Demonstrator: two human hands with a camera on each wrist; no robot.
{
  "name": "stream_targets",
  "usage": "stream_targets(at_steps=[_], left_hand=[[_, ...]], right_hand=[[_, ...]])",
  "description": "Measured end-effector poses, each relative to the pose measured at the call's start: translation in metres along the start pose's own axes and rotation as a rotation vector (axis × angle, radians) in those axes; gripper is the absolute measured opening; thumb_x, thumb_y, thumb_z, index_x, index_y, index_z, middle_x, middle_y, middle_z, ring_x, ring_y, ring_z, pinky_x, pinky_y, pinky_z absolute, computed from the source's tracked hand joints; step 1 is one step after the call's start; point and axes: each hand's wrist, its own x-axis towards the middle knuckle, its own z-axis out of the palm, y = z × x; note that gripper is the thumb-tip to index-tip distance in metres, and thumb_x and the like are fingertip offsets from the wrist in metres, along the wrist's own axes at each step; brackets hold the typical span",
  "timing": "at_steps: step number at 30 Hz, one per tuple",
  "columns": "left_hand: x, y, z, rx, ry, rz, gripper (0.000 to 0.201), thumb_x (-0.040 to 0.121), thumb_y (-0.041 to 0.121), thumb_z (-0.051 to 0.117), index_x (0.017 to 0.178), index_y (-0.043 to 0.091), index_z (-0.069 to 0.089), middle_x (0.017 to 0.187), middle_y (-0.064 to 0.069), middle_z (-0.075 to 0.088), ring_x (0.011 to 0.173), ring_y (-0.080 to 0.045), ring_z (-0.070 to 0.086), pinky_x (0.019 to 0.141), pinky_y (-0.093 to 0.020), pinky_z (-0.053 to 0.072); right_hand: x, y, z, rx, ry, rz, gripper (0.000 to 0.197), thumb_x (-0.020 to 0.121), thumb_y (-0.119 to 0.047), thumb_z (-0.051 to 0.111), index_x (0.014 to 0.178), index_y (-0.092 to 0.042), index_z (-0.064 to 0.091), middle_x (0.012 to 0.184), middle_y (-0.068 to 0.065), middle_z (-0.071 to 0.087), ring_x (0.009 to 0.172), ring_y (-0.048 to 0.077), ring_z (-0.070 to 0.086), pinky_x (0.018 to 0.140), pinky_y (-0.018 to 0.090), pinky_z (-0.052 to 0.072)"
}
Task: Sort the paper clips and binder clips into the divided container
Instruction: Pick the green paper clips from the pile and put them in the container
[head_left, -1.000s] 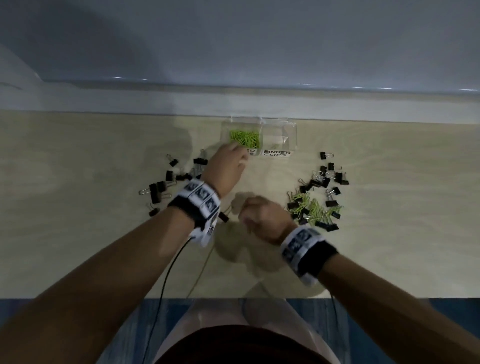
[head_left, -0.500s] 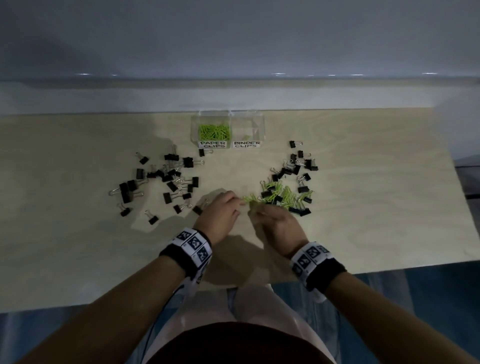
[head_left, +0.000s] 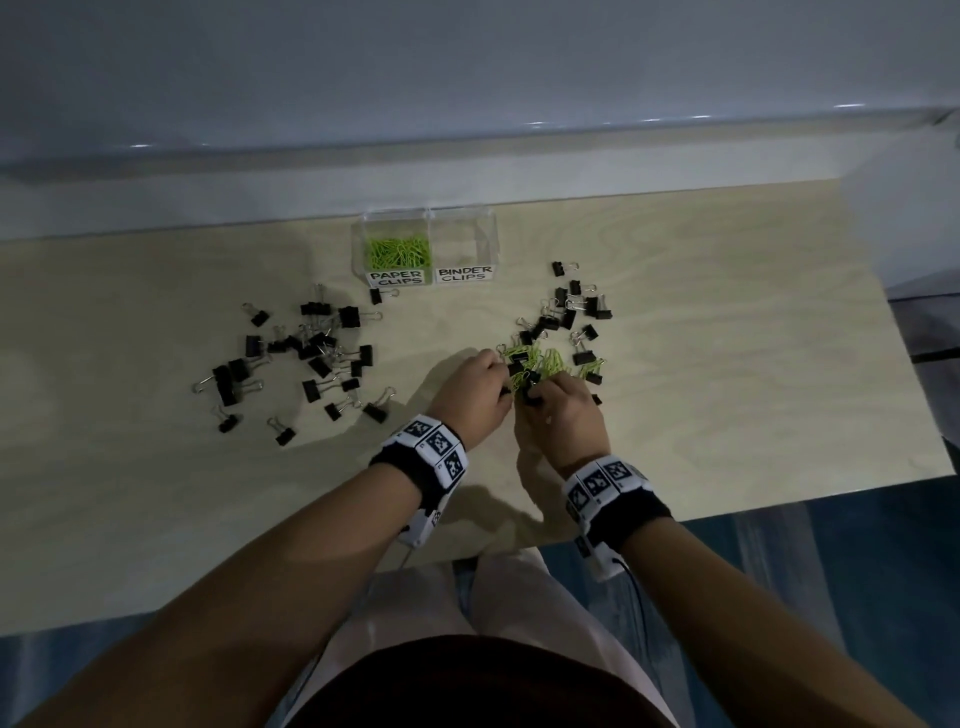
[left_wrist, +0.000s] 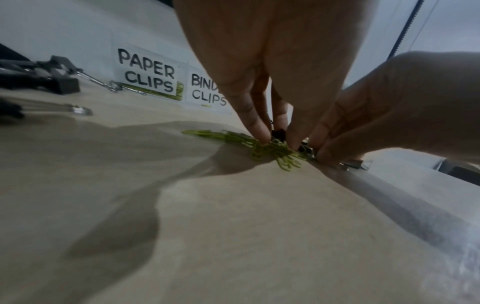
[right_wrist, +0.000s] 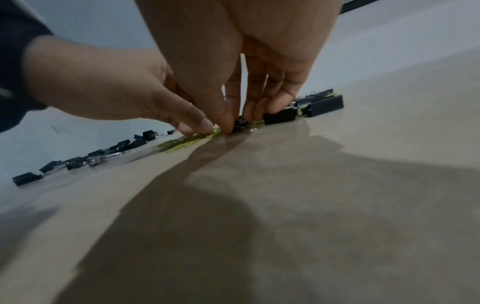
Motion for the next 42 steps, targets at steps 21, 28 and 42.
stream_targets(at_steps=[21, 28, 42], left_hand=[[0.024, -0.005, -0.017, 0.194, -0.103, 0.184, 0.035, 0.088, 0.012, 0.058, 0.122, 0.016, 0.059, 0.112, -0.005, 0.054, 0.107, -0.024, 0.045, 0.091, -0.039, 0.043], [0.015, -0.034, -0.024, 0.165, 0.003, 0.172, 0.018, 0.088, 0.009, 0.059, 0.104, 0.006, 0.066, 0.101, -0.012, 0.057, 0.098, -0.031, 0.05, 0.082, -0.046, 0.047], [0.002, -0.037, -0.035, 0.092, -0.037, 0.181, 0.027, 0.09, 0.012, 0.055, 0.114, 0.003, 0.062, 0.109, -0.01, 0.056, 0.104, -0.026, 0.051, 0.086, -0.042, 0.049]], right_hand=[[0.017, 0.007, -0.019, -0.195, -0.181, 0.048, 0.021, 0.075, -0.022, 0.067, 0.095, -0.023, 0.07, 0.099, 0.007, 0.055, 0.092, 0.029, 0.05, 0.081, 0.046, 0.041], [0.015, 0.003, -0.021, -0.215, -0.166, -0.004, 0.016, 0.073, -0.024, 0.07, 0.089, -0.022, 0.07, 0.096, 0.007, 0.056, 0.088, 0.03, 0.05, 0.078, 0.044, 0.039], [0.002, -0.008, -0.029, 0.049, -0.231, -0.157, 0.025, 0.072, -0.016, 0.052, 0.09, -0.008, 0.068, 0.094, 0.006, 0.061, 0.081, 0.024, 0.056, 0.072, 0.036, 0.052]])
